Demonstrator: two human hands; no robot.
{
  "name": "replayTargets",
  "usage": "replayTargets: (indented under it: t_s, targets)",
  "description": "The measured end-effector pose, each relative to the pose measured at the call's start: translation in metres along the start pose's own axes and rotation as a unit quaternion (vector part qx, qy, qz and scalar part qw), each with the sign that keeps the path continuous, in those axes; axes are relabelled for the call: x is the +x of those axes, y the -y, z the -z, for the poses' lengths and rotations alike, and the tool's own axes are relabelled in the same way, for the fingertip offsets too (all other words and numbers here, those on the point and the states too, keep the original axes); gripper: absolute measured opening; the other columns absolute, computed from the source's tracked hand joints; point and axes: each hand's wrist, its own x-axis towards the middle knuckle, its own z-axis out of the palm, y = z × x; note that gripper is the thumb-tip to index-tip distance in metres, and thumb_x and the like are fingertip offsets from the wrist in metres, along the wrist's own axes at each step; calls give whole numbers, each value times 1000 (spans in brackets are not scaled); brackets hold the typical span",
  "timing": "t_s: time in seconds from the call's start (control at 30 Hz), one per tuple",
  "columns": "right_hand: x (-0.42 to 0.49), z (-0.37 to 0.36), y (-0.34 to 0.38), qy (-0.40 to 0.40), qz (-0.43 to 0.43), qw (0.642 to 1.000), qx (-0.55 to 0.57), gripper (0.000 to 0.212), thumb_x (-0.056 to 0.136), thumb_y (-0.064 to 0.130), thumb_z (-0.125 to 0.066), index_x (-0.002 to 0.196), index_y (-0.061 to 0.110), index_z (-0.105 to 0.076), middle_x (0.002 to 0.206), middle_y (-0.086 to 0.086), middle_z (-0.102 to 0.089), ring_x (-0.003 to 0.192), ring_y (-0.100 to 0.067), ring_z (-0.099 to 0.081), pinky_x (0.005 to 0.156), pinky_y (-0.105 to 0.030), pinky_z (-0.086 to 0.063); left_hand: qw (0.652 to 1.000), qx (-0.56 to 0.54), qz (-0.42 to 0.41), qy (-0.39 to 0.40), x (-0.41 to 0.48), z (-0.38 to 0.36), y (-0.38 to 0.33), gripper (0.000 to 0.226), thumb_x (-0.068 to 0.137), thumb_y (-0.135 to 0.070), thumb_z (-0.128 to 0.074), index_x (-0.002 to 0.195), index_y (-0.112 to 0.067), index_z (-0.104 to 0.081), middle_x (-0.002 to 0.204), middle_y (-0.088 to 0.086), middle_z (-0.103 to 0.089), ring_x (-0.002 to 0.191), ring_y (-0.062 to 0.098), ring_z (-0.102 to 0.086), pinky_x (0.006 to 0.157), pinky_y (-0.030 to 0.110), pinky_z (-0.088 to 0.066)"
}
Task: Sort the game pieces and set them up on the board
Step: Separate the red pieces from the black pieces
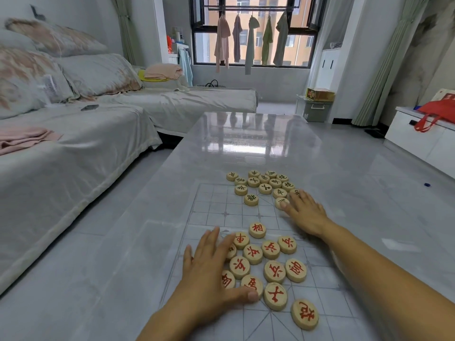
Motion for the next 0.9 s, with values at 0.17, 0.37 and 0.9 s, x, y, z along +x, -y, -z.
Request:
replayTargets:
  t_s: [0.17, 0.37, 0.9]
  targets:
    - [-88, 1, 2, 13, 102, 993, 56, 84, 72, 78, -6, 145, 36, -7, 153, 12, 17, 143, -8, 12, 117, -36, 2, 996, 61, 61, 18, -10, 24, 26, 119, 52, -80, -57, 145, -38, 4, 158, -4, 11, 145, 16, 11, 116, 47, 5]
    - [-172, -6, 10, 114, 147, 982, 36, 93, 40, 96, 9, 123, 57, 21, 139, 24, 33, 131, 6, 25, 111, -19, 8, 994, 61, 60, 70, -28, 22, 39, 153, 10, -98, -14, 145, -32, 15, 157, -2, 18, 144, 13, 15, 114, 44, 14]
    - [-126, -23, 19, 56, 120, 989, -63, 118, 38, 89, 18, 144, 40, 8, 155, 2, 21, 143, -13, 17, 114, -37, 13, 994, 105, 39, -10, 27, -16, -4, 103, 73, -77, -42, 148, -26, 7, 158, 3, 11, 145, 17, 16, 112, 54, 19]
